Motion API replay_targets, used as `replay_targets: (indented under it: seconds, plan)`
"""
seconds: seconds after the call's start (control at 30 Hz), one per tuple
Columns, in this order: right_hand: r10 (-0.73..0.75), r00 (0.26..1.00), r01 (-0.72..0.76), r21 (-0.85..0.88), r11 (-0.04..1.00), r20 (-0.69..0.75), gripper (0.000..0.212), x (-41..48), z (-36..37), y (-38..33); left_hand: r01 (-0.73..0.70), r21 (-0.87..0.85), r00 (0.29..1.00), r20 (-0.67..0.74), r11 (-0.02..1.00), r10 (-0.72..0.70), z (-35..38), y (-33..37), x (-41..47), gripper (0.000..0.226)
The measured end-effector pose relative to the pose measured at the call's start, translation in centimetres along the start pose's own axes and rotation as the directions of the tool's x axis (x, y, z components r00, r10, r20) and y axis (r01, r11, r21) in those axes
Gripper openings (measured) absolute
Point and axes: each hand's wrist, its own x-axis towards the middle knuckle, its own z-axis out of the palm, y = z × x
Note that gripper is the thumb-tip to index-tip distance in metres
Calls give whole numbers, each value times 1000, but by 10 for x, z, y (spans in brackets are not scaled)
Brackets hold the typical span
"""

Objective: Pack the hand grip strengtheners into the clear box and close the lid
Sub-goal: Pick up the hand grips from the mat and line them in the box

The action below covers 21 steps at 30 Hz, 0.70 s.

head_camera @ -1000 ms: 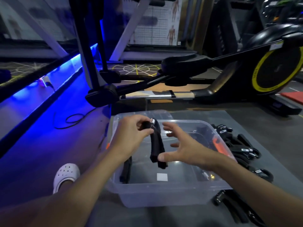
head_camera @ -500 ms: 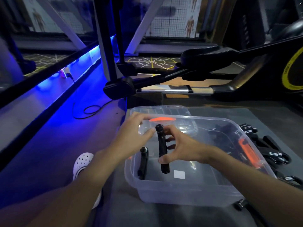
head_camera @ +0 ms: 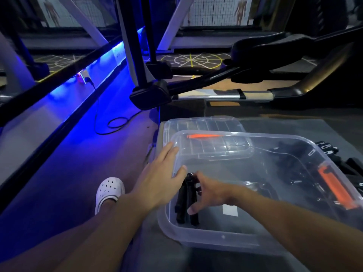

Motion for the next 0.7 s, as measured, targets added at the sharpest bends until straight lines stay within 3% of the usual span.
replay_targets:
  seconds: [0.17,0.27,0.6,0.7]
  plan:
    - [-1,1000,2,42,999,-22,93,7,5,4,6,-69,1000,-12,998,-7,3,-5,-2,53]
    - [-5,999,7,82,997,-36,102,9,5,2,0,-121,1000,-18,993,-2,3,-6,-3,49]
    - [-14,1000,14,11,1000,15,114,11,4,4,-2,-164,1000,-9,986,1,2,-7,-4,45]
    - [-60,998,60,12,998,-32,107,11,14,0,3,-164,1000,-1,986,-4,1,-7,-5,44]
